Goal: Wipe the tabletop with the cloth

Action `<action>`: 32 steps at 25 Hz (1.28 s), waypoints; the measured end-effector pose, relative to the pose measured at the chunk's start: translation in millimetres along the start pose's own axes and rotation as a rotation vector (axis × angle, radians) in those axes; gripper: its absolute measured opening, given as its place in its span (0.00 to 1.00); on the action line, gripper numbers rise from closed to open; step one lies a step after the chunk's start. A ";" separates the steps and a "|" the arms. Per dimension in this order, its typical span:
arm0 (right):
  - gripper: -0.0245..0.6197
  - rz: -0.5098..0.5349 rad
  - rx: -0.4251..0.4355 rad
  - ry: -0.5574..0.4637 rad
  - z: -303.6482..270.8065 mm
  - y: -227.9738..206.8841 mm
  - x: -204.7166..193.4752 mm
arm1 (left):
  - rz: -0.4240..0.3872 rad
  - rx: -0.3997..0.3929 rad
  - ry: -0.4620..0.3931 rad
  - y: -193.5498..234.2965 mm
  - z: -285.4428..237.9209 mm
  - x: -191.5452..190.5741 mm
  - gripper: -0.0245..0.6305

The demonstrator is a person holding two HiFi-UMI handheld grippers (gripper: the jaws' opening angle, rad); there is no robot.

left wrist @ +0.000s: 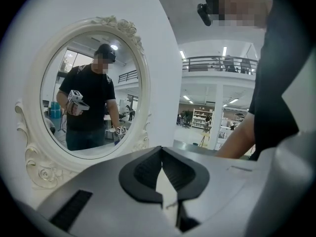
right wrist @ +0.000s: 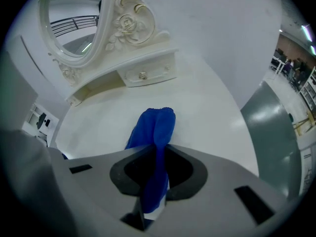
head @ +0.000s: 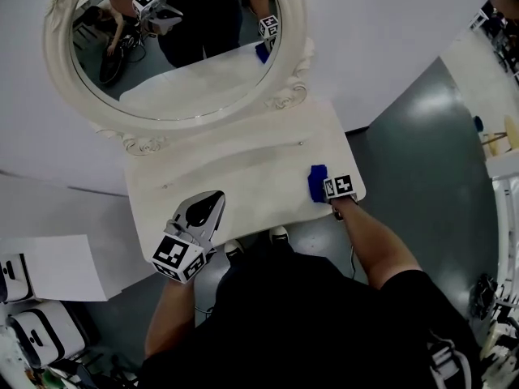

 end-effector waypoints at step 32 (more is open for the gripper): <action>0.10 0.202 0.002 -0.041 24.7 33.2 73.5 | 0.016 0.095 -0.037 28.8 35.8 0.6 0.05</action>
Point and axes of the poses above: the fingertips, and each gripper's own axes: z backward along the fingers, y to its left, x out of its top, the point moved 1 cm from there along z, backward along the fingers, and after that the axes turned 9 degrees about -x, right-handed, at the moved point
